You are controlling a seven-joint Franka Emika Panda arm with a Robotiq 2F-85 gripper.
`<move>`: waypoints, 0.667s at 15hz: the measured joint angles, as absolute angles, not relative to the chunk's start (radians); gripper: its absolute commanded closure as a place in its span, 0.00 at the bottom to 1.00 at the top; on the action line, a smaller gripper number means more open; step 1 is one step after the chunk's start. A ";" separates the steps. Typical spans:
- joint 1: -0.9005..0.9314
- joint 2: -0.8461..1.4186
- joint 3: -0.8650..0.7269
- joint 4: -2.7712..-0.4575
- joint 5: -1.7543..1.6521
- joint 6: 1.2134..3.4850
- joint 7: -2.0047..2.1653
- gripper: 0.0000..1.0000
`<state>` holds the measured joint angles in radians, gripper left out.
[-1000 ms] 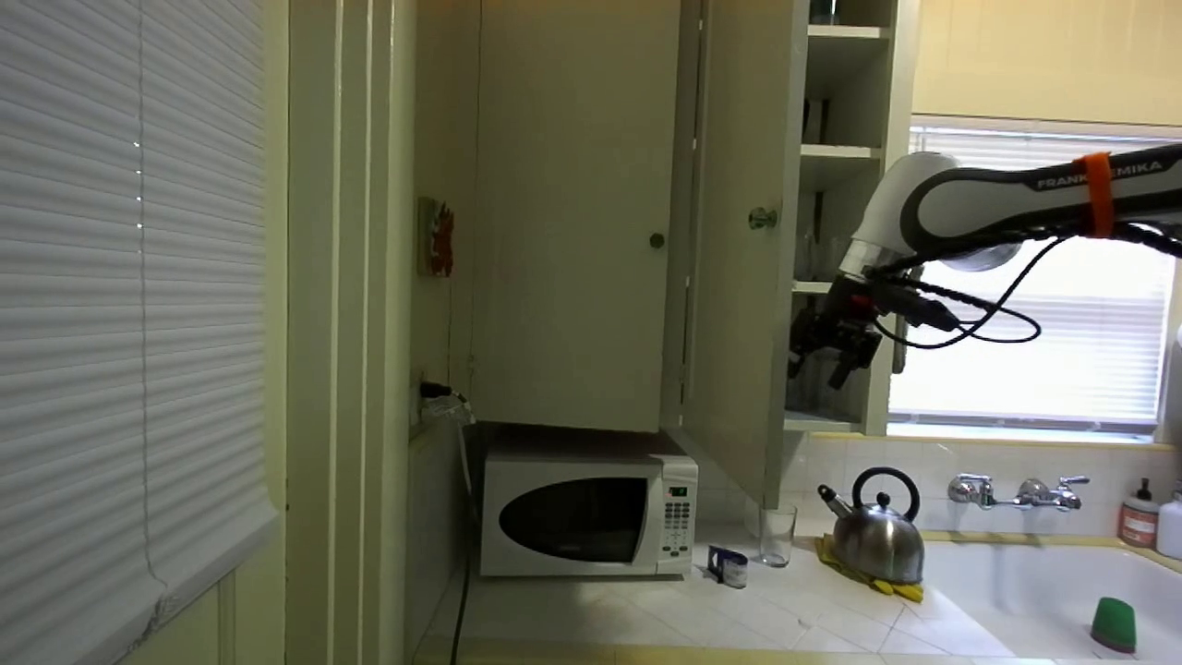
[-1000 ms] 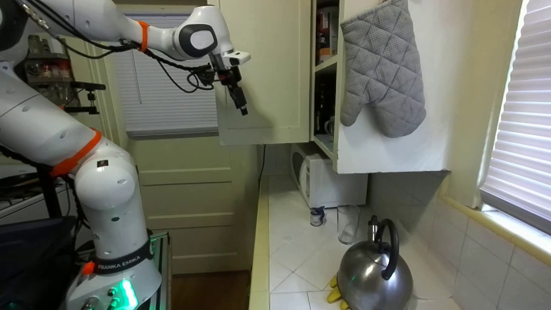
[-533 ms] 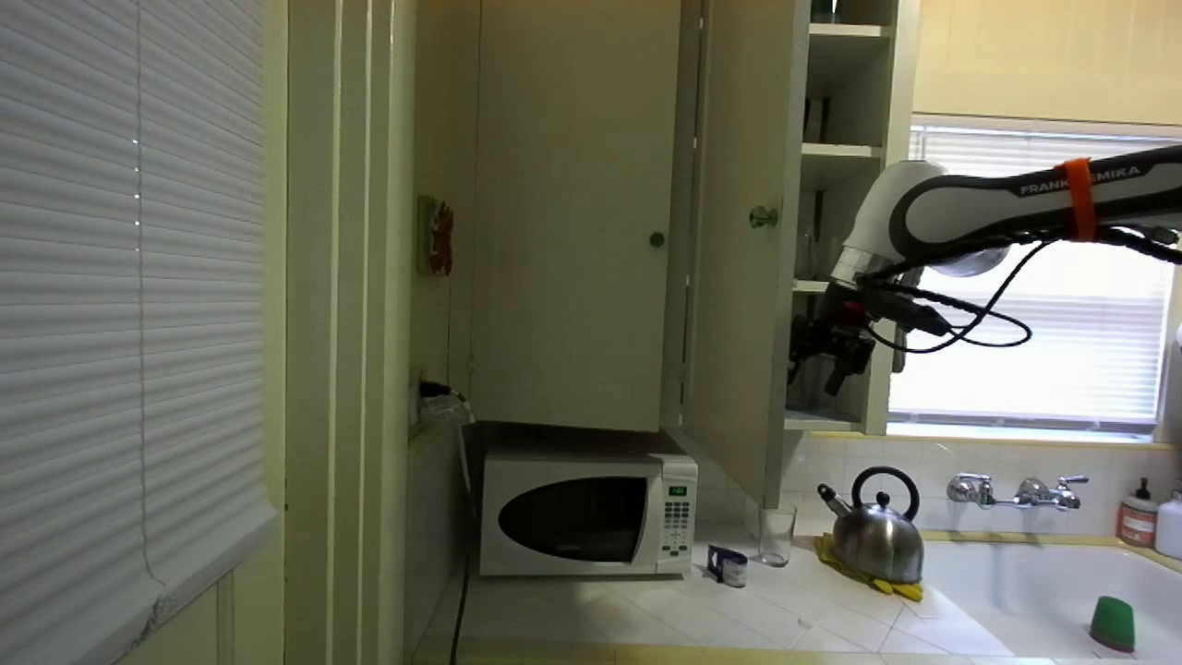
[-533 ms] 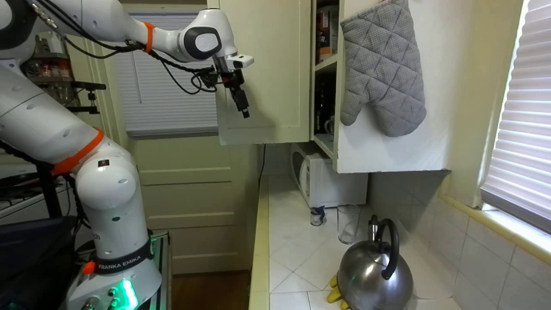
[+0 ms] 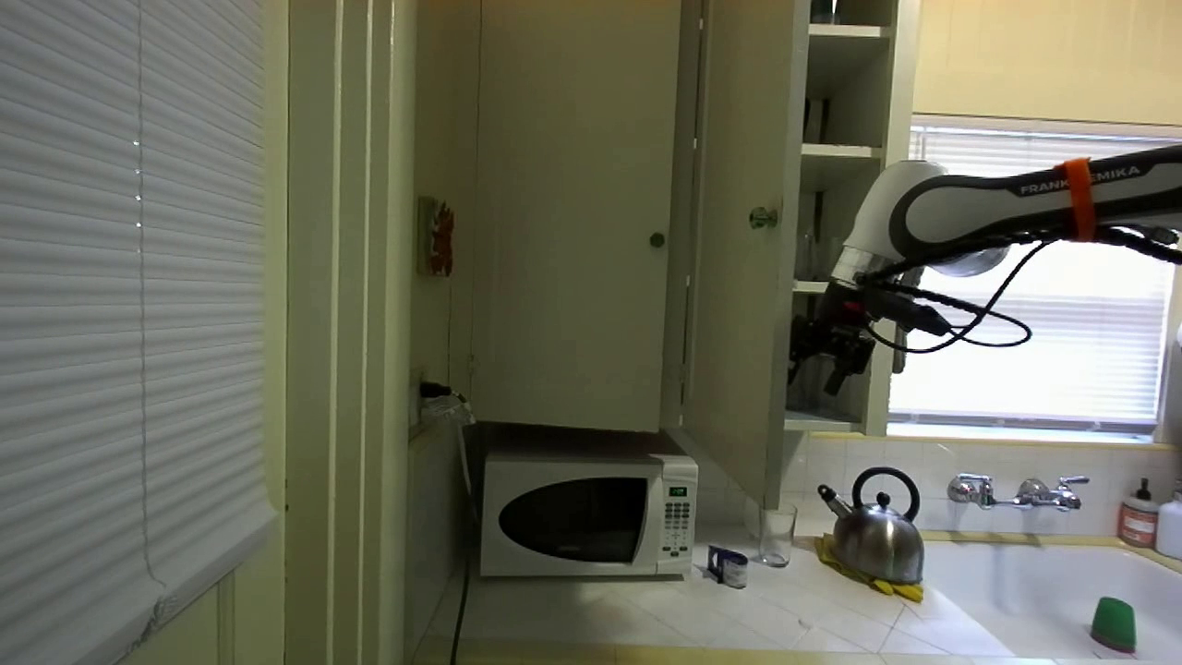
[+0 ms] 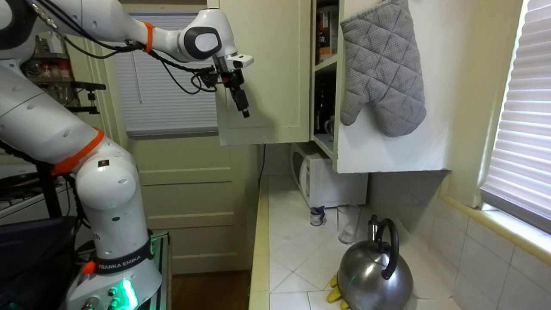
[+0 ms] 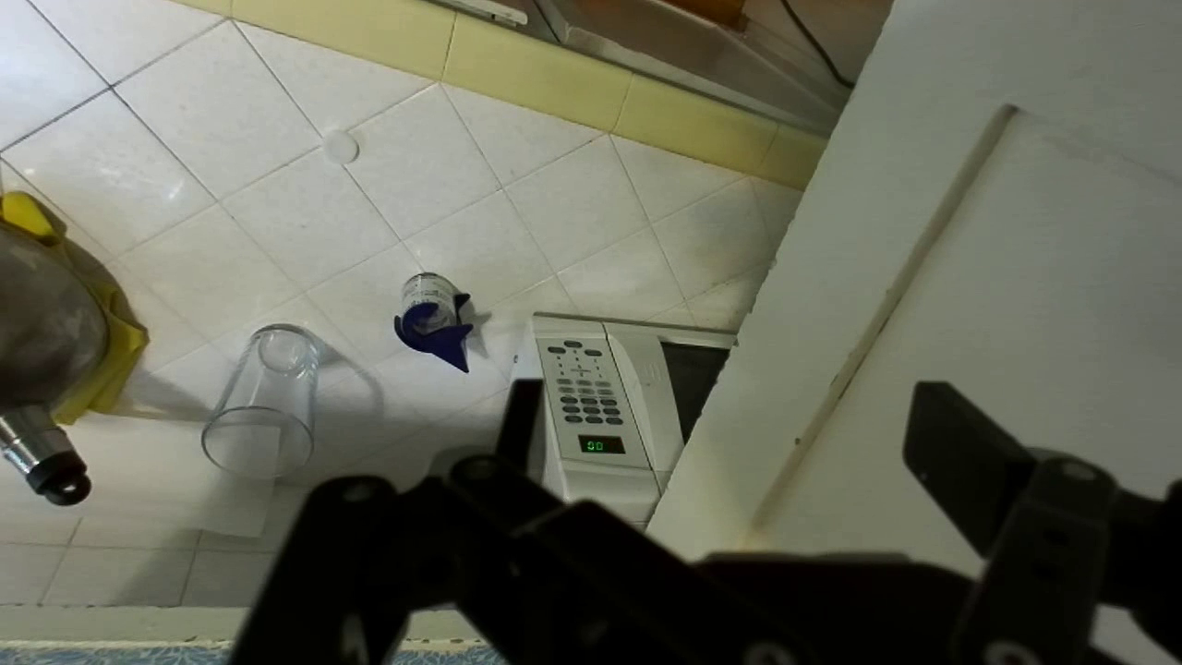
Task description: Move the mitten to the counter
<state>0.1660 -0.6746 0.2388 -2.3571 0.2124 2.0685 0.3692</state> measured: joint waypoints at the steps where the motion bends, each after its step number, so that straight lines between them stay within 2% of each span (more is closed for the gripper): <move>1: 0.166 -0.675 0.239 -2.357 0.212 2.069 0.369 0.00; 10: 0.133 -0.702 0.202 -2.356 0.201 2.113 0.343 0.00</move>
<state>0.1330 -0.7017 0.2020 -2.3563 0.2014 2.1127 0.3432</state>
